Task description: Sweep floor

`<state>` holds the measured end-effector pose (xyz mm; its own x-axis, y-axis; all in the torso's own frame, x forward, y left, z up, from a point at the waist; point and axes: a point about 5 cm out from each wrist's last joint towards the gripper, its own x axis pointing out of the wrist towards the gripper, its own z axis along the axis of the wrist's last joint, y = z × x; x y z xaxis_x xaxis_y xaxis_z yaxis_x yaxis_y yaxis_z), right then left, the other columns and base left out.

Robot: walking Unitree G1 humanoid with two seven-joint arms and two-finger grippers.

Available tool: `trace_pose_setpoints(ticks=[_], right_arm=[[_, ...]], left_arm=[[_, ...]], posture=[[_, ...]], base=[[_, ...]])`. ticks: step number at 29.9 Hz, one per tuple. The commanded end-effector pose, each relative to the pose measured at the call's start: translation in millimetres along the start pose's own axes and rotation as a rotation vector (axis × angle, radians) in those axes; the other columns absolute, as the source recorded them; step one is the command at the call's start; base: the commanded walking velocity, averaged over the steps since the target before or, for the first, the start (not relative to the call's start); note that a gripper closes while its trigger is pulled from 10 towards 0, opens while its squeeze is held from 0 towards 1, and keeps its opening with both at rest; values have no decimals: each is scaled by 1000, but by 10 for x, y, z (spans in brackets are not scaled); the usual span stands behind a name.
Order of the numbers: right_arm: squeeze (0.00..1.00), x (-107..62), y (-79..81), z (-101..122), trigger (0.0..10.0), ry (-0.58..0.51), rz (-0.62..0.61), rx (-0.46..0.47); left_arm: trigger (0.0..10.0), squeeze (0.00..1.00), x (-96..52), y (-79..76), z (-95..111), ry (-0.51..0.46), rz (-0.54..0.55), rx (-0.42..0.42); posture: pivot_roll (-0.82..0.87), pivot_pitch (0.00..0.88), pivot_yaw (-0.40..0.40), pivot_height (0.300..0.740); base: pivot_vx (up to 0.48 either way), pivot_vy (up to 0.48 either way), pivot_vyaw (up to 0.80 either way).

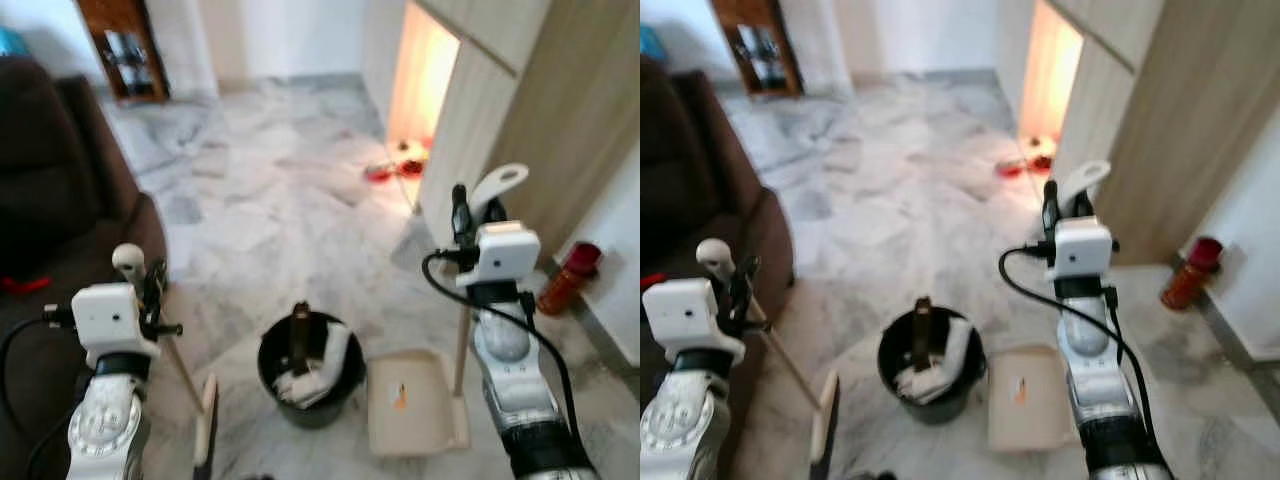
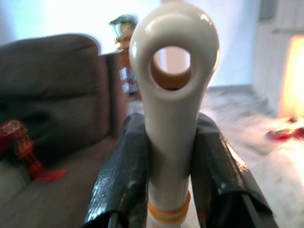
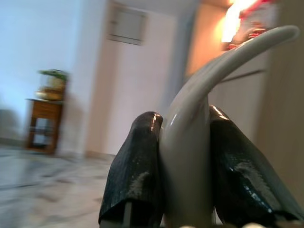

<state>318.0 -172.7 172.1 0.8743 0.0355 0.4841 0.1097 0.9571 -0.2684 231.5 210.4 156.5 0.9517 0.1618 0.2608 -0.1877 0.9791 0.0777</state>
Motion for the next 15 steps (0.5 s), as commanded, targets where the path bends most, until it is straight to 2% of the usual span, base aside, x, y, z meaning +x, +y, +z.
trace_pose_setpoints(ticks=[1, 15], right_arm=[[0, 17, 6, 51, 10000, -27, -4, 15], [0, 41, 46, 55, 10000, -23, -4, 38]], left_arm=[[10000, 0, 11, 12, 49, -24, -2, 13], [10000, 0, 17, -4, 57, -29, 7, 6]], posture=[[46, 57, 38, 740], [48, 71, 31, 740]], base=[[-311, 0, 0], [-308, 0, 0]])
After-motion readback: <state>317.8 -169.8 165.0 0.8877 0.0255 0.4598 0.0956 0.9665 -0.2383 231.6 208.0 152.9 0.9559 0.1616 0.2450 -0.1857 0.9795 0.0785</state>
